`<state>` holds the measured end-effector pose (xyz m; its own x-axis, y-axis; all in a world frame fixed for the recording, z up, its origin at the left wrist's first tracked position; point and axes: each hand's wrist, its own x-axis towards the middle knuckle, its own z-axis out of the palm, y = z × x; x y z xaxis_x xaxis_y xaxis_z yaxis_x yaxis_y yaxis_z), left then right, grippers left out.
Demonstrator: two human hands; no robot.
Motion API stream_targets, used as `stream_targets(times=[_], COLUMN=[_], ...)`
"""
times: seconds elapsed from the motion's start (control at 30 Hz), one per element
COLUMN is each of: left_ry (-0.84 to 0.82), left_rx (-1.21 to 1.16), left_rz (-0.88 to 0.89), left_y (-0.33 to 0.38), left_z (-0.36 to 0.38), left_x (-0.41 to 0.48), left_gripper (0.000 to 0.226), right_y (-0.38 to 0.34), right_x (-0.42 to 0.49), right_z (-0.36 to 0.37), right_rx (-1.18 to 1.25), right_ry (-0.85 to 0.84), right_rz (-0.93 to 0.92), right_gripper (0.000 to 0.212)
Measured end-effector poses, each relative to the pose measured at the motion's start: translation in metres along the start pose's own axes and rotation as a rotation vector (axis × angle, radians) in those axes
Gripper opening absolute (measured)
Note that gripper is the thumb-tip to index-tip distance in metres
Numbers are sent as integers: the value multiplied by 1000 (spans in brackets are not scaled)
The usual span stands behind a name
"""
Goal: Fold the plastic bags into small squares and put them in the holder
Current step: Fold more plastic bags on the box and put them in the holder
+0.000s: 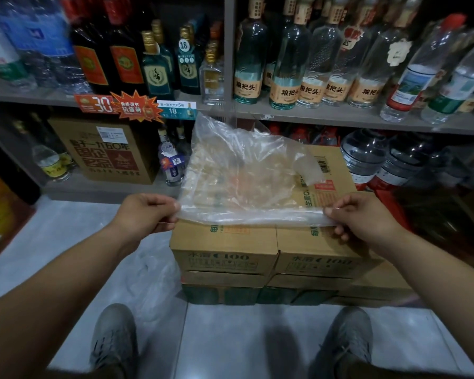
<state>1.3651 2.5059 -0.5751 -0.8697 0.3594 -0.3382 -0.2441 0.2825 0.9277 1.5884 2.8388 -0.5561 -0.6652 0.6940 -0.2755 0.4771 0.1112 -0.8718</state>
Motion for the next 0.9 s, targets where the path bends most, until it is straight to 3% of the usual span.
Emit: stream_targets(times=[0.17, 0.33, 0.67, 0.9], left_ry=[99, 138, 153, 149], left_rx=[119, 97, 90, 83], left_rz=[78, 75, 61, 42], left_y=[-1, -3, -6, -4], left_z=[2, 0, 1, 1], left_x=[0, 2, 10, 8], left_gripper=[8, 10, 14, 9], right_y=[0, -3, 3, -5], right_x=[0, 5, 11, 7], right_z=[1, -7, -7, -16], right_rx=[12, 240, 187, 279], right_ry=[29, -23, 24, -66], right_rz=[17, 174, 191, 244], right_gripper=[24, 20, 16, 7])
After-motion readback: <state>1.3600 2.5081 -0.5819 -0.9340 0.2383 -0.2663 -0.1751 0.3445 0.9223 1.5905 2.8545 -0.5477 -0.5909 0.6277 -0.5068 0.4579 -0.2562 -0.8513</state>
